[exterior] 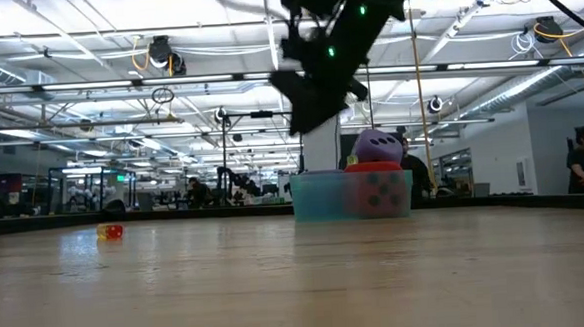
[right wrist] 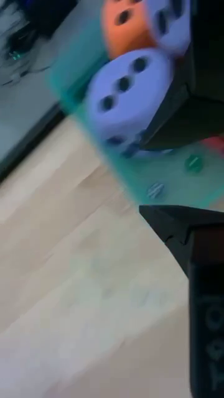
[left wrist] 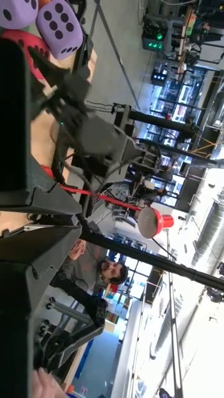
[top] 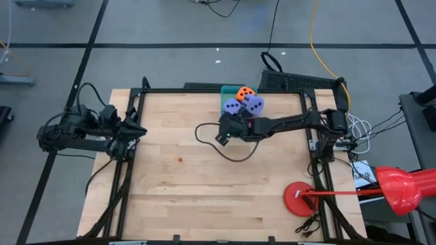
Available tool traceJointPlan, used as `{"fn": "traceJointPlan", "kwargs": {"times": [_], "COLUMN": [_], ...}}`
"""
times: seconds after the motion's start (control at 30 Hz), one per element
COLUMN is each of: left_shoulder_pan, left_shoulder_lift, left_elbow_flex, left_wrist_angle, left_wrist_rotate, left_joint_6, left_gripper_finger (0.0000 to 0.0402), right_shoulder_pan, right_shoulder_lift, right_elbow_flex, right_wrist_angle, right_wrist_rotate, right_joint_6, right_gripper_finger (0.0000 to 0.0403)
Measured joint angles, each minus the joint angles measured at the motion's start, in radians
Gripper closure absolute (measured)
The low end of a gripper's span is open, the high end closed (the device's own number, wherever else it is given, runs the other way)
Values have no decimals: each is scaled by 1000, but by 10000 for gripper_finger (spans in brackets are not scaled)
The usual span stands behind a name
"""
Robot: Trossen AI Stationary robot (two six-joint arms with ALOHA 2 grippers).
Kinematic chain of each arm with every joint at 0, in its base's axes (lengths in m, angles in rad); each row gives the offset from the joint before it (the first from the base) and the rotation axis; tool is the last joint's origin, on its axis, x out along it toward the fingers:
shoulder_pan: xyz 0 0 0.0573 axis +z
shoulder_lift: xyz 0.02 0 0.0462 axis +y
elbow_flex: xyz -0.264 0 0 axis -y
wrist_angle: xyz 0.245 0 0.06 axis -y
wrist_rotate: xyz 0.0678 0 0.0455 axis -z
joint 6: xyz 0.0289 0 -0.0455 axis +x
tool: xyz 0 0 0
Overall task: Pick & Place Dice
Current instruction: Put the small red die into the green bin
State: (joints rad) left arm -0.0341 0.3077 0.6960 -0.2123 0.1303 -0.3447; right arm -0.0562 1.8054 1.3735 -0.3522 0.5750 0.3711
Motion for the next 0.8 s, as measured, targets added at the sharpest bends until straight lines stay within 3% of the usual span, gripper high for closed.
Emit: {"fn": "traceJointPlan", "kwargs": {"times": [0.23,0.63,0.8], "left_shoulder_pan": [0,0,0], "left_shoulder_lift": [0,0,0], "left_elbow_flex": [0,0,0], "left_wrist_angle": [0,0,0], "left_wrist_rotate": [0,0,0], "left_joint_6": [0,0,0], "left_gripper_finger": [355,355,355], "right_shoulder_pan": [101,191,187], "right_shoulder_lift": [-28,-5,-37], "right_elbow_flex": [3,100,81], "right_wrist_angle": [258,320,452], "right_wrist_rotate": [-1,-13,-242], "right_joint_6": [-24,-81,-234], "right_gripper_finger": [263,261,264]}}
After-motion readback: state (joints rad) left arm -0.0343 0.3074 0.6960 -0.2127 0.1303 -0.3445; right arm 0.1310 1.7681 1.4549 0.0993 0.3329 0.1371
